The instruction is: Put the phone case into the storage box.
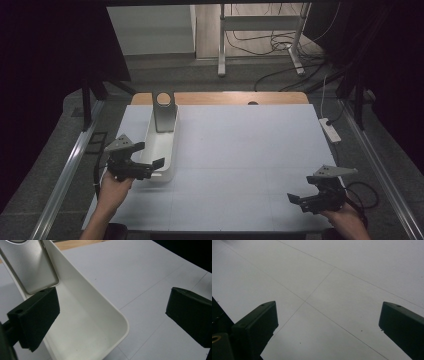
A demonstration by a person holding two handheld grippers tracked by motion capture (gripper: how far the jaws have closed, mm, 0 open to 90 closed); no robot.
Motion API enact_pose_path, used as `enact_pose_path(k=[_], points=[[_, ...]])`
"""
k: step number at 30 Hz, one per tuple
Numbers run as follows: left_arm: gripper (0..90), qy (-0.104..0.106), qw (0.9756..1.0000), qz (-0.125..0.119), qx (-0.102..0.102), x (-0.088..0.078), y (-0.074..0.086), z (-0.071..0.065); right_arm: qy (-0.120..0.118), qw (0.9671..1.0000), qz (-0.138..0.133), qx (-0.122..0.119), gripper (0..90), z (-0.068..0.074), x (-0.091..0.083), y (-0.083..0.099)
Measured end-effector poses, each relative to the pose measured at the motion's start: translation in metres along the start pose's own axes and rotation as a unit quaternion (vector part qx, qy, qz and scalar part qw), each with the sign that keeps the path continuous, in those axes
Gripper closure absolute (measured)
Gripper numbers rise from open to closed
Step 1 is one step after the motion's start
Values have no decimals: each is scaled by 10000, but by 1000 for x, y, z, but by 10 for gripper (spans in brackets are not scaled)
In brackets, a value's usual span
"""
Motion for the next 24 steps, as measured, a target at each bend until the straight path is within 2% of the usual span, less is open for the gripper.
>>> enact_pose_path(k=[24], points=[[0, -98, 9999, 74, -62, -17, 24, -8, 8, 10000, -4, -41, 27, 1, 0, 0]])
Point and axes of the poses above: each handheld gripper's, and its own axes: x roughly forward along the jaws, y roughly out of its underside, z roughly to its left, the point moved 4 cm from there along x, roughly forward along the jaws, and after that the axes turned 7 degrees about -y, right-handed, at the moved point
